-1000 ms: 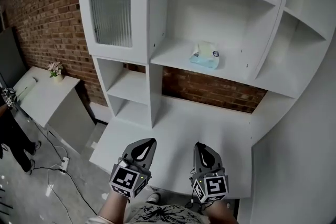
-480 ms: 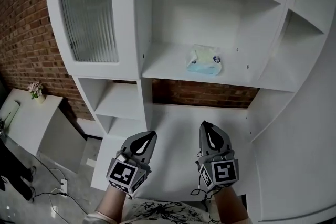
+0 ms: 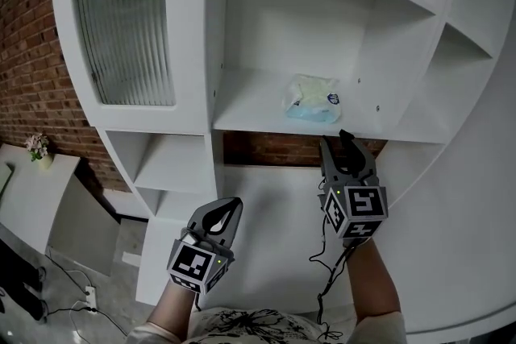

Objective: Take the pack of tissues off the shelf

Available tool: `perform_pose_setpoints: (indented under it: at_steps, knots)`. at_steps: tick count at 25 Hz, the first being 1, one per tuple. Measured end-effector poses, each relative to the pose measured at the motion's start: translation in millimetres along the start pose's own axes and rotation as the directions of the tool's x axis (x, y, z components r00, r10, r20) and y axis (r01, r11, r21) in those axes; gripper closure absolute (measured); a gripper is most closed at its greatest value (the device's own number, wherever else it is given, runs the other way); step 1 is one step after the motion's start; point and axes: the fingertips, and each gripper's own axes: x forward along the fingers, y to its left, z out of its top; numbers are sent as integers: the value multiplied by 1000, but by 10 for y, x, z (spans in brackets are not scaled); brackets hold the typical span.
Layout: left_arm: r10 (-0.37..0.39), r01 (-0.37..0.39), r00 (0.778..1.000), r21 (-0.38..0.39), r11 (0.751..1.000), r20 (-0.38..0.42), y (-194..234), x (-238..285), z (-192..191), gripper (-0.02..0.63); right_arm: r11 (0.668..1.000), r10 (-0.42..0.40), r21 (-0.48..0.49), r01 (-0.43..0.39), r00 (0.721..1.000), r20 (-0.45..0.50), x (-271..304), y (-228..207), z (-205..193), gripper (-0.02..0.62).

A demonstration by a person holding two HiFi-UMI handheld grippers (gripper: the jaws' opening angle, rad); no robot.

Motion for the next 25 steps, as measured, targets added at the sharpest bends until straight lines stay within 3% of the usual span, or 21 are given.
perform_pose_setpoints:
  at_steps: [8, 9, 13, 25]
  knots:
    - [-6, 5, 1000, -26, 1000, -21, 45, -14, -102, 594, 999, -48, -14, 48, 997, -58, 427, -232, 130, 448]
    - [-6, 6, 1000, -27, 1000, -20, 46, -19, -106, 594, 999, -46, -22, 45, 997, -69, 453, -240, 125, 495]
    - [-1, 0, 999, -31, 1000, -44, 62, -46, -162, 594, 999, -32, -27, 29, 995, -90, 473, -252, 105, 569]
    - [-8, 7, 999, -20, 1000, -45, -91, -148, -161, 594, 999, 28, -21, -28, 1000, 0, 56, 104, 268, 581]
